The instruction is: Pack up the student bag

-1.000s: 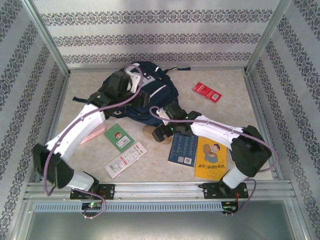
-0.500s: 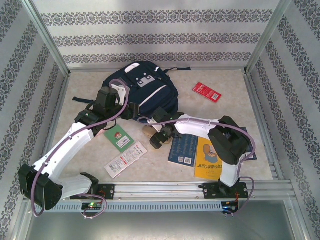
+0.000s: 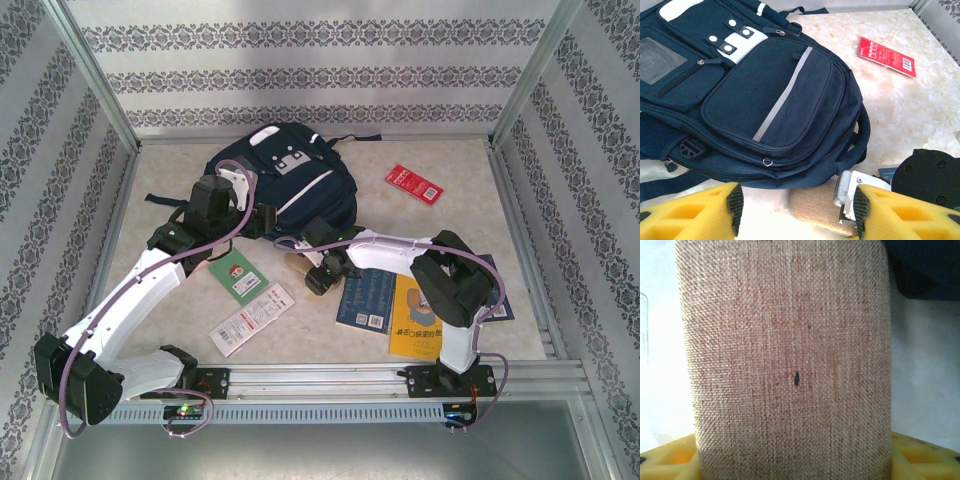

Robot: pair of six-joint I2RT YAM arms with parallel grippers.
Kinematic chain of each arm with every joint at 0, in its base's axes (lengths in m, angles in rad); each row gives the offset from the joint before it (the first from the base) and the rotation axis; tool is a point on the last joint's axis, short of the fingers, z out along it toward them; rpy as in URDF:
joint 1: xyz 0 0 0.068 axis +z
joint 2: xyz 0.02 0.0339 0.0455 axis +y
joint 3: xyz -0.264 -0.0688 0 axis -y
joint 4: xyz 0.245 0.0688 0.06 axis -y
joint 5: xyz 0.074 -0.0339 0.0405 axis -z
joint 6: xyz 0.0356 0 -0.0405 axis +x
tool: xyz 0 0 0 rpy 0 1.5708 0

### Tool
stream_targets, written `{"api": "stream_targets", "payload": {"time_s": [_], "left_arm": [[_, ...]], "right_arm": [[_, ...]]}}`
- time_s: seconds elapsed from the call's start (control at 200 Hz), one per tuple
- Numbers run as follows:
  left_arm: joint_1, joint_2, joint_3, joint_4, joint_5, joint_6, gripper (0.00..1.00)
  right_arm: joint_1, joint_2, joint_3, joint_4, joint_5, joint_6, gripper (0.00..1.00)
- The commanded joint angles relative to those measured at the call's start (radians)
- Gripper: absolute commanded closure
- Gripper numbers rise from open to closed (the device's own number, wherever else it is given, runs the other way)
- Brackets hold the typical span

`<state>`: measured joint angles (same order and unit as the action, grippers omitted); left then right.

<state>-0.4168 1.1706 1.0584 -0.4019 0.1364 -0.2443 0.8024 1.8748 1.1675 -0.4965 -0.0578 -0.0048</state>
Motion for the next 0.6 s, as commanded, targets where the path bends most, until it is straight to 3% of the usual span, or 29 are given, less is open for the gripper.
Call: {"api": "stream_targets", "payload": {"time_s": [0.0,0.185,0.31,0.49,0.595], "left_arm": [[0.01,-0.01,-0.006,0.046,-0.014,0.003,0.4],[0.013,0.01,0.017,0.028,-0.014,0.005,0.41],[0.017,0.057,0.069,-0.003,-0.009,0.007,0.36],[0.026,0.207,0.168,-0.02,0.017,-0.019,0.3],[0.043,0.329,0.249,-0.007,0.057,-0.02,0.23]], "right_arm": [[0.009,-0.022,-0.025,-0.002,-0.075,0.023,0.49],[0.009,-0.097,-0.066,0.018,-0.076,0.047,0.63],[0.0,-0.257,-0.145,0.077,-0.09,0.076,0.65],[-0.098,-0.501,-0.268,0.194,-0.197,0.174,0.68],[-0.171,-0.597,-0.302,0.217,-0.194,0.243,0.69]]}}
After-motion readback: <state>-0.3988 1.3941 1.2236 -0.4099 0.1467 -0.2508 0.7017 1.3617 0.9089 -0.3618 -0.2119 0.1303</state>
